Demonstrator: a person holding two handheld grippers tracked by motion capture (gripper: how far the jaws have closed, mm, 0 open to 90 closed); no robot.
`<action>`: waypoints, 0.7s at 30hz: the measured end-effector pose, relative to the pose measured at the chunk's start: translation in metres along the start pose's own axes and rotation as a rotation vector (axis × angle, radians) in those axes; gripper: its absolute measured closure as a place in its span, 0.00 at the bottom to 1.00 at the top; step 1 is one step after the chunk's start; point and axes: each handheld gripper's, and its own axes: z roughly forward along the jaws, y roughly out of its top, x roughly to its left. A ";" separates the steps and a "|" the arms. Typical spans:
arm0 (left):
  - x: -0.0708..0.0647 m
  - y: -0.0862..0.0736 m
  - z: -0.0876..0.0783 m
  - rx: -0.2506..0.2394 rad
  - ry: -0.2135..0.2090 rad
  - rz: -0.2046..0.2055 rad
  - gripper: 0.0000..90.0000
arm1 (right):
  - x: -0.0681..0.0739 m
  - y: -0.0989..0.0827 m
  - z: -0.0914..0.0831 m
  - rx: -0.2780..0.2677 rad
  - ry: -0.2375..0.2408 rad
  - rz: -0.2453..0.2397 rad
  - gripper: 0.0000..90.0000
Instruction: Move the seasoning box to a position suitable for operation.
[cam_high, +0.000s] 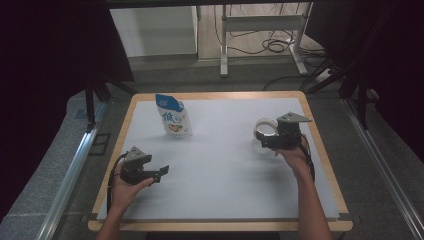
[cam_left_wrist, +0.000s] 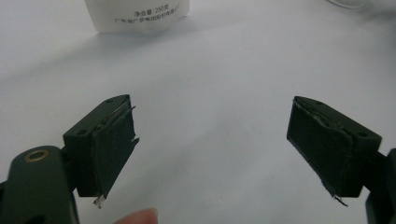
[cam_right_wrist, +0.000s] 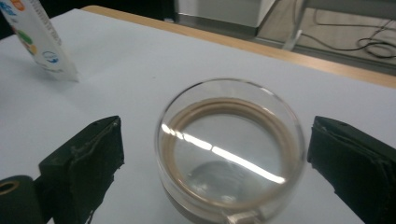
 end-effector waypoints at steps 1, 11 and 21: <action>0.000 0.000 0.000 0.000 -0.002 -0.006 0.17 | 0.000 -0.001 0.007 0.005 0.003 0.008 0.03; -0.003 0.000 0.002 0.010 0.009 0.006 0.17 | -0.009 -0.017 0.042 0.066 0.012 0.036 0.09; -0.006 -0.002 0.004 0.020 0.012 0.009 0.17 | -0.004 -0.019 0.034 0.052 0.016 -0.006 0.12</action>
